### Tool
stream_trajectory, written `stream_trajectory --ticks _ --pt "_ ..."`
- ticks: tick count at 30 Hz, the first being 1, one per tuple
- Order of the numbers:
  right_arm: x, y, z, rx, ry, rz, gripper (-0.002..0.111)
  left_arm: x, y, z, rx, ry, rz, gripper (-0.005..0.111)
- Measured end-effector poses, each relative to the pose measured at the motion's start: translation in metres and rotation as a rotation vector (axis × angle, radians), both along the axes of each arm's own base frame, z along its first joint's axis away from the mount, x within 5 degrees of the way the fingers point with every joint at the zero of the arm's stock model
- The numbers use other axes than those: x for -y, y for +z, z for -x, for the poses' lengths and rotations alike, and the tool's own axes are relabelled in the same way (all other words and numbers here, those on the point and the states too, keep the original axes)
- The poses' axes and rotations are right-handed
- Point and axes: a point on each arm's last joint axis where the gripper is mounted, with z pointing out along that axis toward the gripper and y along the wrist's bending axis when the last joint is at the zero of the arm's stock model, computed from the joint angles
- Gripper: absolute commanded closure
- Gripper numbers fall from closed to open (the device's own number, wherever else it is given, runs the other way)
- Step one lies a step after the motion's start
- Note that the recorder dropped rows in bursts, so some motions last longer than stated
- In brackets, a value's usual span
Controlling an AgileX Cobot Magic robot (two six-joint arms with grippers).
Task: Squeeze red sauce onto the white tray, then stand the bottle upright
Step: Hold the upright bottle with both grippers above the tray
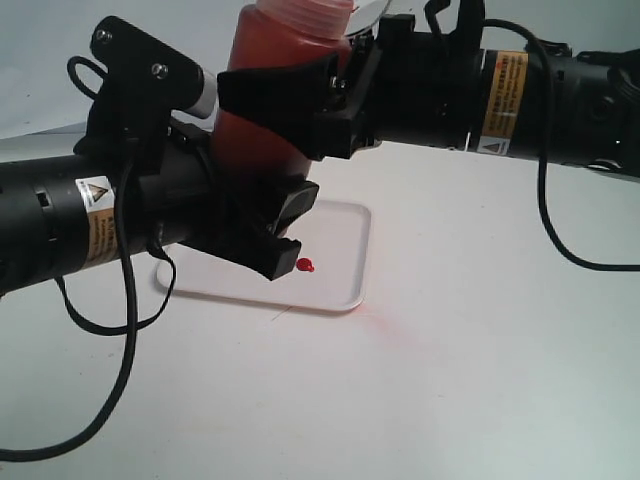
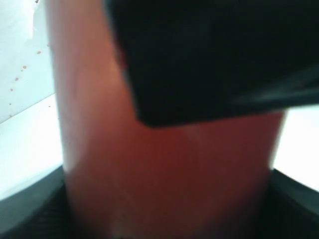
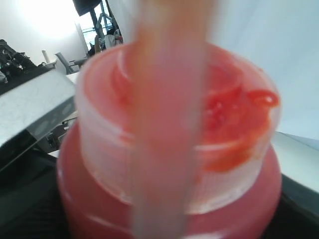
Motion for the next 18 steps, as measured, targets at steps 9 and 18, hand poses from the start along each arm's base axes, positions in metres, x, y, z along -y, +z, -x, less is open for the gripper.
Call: stream_trajectory --ticks 9,18 --pt "-0.0004 0.0000 0.0003 0.009 0.002 0.003 0.108 0.0000 0.0000 0.0000 0.000 0.000 0.000 0.107" --pt "-0.0001 -0.0008 -0.0007 0.008 -0.011 0.012 0.108 0.0000 0.0000 0.0000 0.000 0.000 0.000 0.104"
